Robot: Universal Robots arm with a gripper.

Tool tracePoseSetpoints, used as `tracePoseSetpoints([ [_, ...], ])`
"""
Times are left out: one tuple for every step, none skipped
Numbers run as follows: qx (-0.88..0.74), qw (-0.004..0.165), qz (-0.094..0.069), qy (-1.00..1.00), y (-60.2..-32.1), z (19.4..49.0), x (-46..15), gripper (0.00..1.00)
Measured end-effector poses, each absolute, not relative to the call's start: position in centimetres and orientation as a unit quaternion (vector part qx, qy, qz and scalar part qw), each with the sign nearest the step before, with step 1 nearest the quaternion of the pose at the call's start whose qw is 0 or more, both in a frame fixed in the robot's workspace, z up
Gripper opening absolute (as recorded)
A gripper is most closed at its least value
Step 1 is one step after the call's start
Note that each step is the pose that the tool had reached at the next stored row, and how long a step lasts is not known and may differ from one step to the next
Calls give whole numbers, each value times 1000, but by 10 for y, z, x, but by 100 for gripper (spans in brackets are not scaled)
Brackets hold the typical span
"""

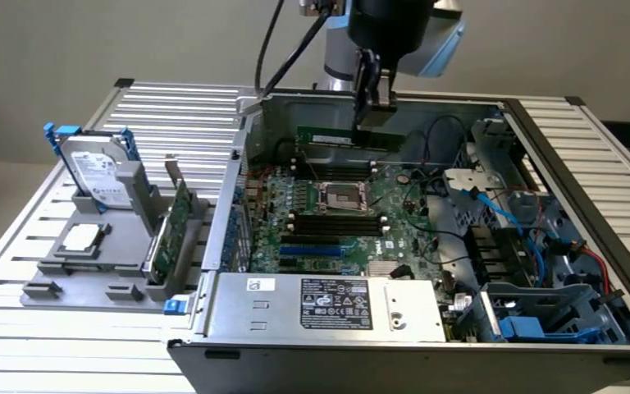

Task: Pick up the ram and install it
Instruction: 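Pick up the ram and move it above insertion slot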

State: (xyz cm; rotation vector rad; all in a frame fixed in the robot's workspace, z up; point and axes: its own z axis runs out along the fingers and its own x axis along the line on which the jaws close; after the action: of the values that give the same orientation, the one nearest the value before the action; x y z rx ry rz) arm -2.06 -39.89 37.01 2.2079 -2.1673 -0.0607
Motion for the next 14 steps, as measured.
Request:
tracePoseSetpoints([
  [713, 24, -19, -700, -397, 369, -19, 14],
  [713, 24, -19, -700, -396, 367, -18, 14],
  [714, 23, -17, -700, -395, 366, -18, 14],
  [714, 23, -16, -699, -393, 365, -18, 14],
  [715, 22, -15, -699, -393, 363, -18, 14],
  [716, 21, -13, -697, -392, 362, -18, 14],
  [718, 20, -11, -695, -391, 361, -18, 14],
  [720, 18, -9, -694, -391, 360, -18, 14],
  [721, 16, -8, -692, -391, 358, -18, 14],
  [722, 16, -7, -691, -391, 356, -19, 14],
  [724, 15, -6, -690, -390, 355, -19, 14],
  [726, 15, -6, -688, -390, 353, -19, 14],
  [727, 15, -6, -686, -390, 352, -19, 14],
  [728, 15, -6, -686, -390, 351, -19, 14],
])
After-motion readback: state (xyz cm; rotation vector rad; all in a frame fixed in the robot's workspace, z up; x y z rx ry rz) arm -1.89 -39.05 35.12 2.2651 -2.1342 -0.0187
